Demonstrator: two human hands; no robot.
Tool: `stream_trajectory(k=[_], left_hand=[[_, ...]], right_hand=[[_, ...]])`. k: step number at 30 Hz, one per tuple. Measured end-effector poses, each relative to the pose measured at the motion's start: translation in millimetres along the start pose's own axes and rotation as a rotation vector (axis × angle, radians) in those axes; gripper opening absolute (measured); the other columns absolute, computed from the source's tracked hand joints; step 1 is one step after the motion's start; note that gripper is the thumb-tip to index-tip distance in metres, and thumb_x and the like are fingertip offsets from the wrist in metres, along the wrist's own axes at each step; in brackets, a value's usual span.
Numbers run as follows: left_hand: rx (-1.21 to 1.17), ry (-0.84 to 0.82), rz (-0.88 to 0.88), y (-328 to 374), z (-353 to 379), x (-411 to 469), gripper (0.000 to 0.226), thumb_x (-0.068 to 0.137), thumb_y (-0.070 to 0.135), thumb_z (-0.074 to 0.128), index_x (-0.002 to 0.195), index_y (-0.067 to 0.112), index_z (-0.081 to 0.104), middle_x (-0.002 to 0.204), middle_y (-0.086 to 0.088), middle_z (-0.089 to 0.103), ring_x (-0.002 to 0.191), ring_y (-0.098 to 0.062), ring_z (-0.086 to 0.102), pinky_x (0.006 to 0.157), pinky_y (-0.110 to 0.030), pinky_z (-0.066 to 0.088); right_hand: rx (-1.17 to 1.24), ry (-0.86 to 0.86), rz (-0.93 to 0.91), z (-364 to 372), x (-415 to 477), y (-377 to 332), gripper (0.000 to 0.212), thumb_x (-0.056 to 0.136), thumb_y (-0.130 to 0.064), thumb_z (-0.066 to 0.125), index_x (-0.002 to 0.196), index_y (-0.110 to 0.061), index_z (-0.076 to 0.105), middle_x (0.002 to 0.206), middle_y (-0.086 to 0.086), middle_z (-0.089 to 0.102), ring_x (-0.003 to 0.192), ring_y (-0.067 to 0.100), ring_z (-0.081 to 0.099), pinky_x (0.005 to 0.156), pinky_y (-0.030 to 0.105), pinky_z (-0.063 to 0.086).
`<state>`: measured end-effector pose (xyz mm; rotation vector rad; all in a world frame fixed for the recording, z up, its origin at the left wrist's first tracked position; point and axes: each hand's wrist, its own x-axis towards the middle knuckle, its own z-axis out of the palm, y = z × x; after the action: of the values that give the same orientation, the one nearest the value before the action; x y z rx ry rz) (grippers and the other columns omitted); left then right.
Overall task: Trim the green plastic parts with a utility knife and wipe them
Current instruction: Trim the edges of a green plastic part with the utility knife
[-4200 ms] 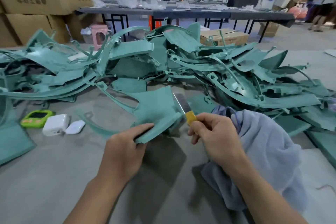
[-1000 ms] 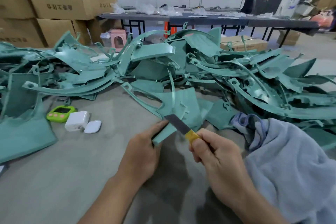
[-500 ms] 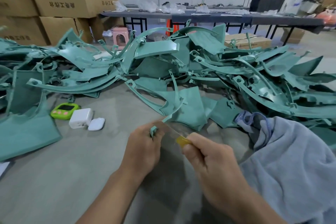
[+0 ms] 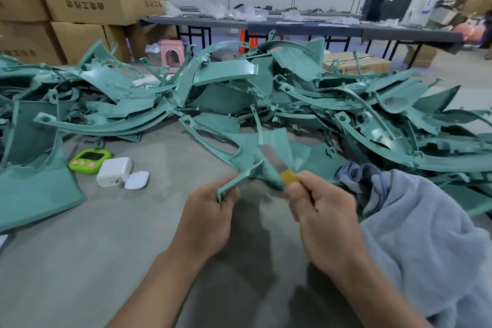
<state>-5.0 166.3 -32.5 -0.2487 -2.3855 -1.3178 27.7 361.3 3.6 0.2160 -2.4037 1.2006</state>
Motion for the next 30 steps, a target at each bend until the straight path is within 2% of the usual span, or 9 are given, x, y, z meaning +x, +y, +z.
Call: stream_trajectory(k=[2, 6, 10, 13, 17, 19, 21, 25, 30], left_hand=[[-0.029, 0.002, -0.005, 0, -1, 0, 0.024, 0.097, 0.014, 0.066, 0.111, 0.032, 0.073, 0.079, 0.042, 0.065, 0.080, 0.016, 0.060, 0.069, 0.000, 0.039], [-0.043, -0.044, 0.016, 6, -3, 0, 0.042, 0.098, 0.016, 0.065, 0.116, 0.055, 0.060, 0.090, 0.049, 0.063, 0.091, 0.023, 0.059, 0.075, 0.002, 0.038], [-0.070, -0.082, 0.059, 7, -4, -1, 0.048, 0.099, 0.016, 0.064, 0.116, 0.060, 0.061, 0.102, 0.043, 0.067, 0.099, 0.015, 0.062, 0.080, 0.000, 0.041], [-0.104, -0.138, 0.036, 6, -9, 2, 0.048, 0.099, 0.013, 0.065, 0.101, 0.060, 0.070, 0.091, 0.033, 0.071, 0.086, 0.013, 0.064, 0.073, -0.004, 0.042], [-0.061, -0.163, 0.088, 4, -24, 8, 0.054, 0.097, 0.006, 0.066, 0.084, 0.059, 0.068, 0.069, 0.029, 0.064, 0.064, 0.010, 0.057, 0.057, -0.005, 0.039], [-0.007, -0.134, 0.120, 5, -31, 12, 0.059, 0.095, 0.004, 0.066, 0.093, 0.063, 0.069, 0.077, 0.032, 0.068, 0.068, 0.009, 0.062, 0.060, -0.007, 0.045], [0.030, -0.095, 0.147, 8, -34, 11, 0.071, 0.087, -0.006, 0.069, 0.104, 0.063, 0.071, 0.099, 0.036, 0.071, 0.091, 0.010, 0.068, 0.078, -0.007, 0.049], [0.123, 0.085, 0.404, 13, -34, -2, 0.073, 0.053, -0.024, 0.086, 0.100, 0.031, 0.081, 0.105, 0.028, 0.073, 0.104, 0.009, 0.065, 0.102, -0.013, 0.043], [-0.069, 0.303, 0.328, 16, -30, -5, 0.027, 0.066, 0.001, 0.076, 0.073, 0.026, 0.072, 0.086, 0.021, 0.073, 0.083, -0.001, 0.069, 0.103, -0.026, 0.046]], right_hand=[[-0.074, -0.075, -0.038, 4, -3, -4, 0.036, 0.102, -0.040, 0.046, 0.073, -0.019, 0.047, 0.058, 0.000, 0.051, 0.053, 0.017, 0.045, 0.051, 0.038, 0.038], [-0.113, 0.109, 0.054, -6, 8, 11, 0.034, 0.103, -0.029, 0.052, 0.070, -0.017, 0.049, 0.054, -0.002, 0.048, 0.053, 0.016, 0.044, 0.053, 0.037, 0.034], [-0.051, -0.094, -0.032, -2, -3, 9, 0.031, 0.103, -0.037, 0.050, 0.076, -0.022, 0.049, 0.061, -0.006, 0.052, 0.052, 0.009, 0.044, 0.048, 0.022, 0.033], [-0.136, 0.102, 0.112, -9, 14, 21, 0.032, 0.101, -0.029, 0.052, 0.072, -0.018, 0.055, 0.057, -0.001, 0.054, 0.054, 0.015, 0.047, 0.055, 0.036, 0.039], [0.512, 0.100, 0.413, -28, 24, 25, 0.041, 0.102, -0.010, 0.047, 0.065, -0.015, 0.063, 0.064, 0.009, 0.066, 0.054, 0.021, 0.057, 0.049, 0.032, 0.043], [0.885, -0.035, 0.596, -29, 25, 21, 0.040, 0.104, -0.011, 0.046, 0.072, -0.014, 0.070, 0.091, 0.015, 0.077, 0.077, 0.033, 0.073, 0.053, 0.029, 0.054], [1.084, -0.184, 0.688, -29, 25, 22, 0.029, 0.101, -0.016, 0.052, 0.079, -0.008, 0.068, 0.116, 0.015, 0.075, 0.106, 0.035, 0.072, 0.066, 0.039, 0.060], [1.192, -0.317, 0.719, -25, 25, 20, 0.025, 0.103, -0.018, 0.051, 0.088, -0.002, 0.062, 0.128, 0.013, 0.070, 0.119, 0.032, 0.067, 0.081, 0.047, 0.060], [1.206, -0.310, 0.760, -18, 24, 20, 0.026, 0.103, -0.018, 0.050, 0.086, -0.003, 0.062, 0.127, 0.014, 0.071, 0.117, 0.030, 0.068, 0.079, 0.045, 0.061]])
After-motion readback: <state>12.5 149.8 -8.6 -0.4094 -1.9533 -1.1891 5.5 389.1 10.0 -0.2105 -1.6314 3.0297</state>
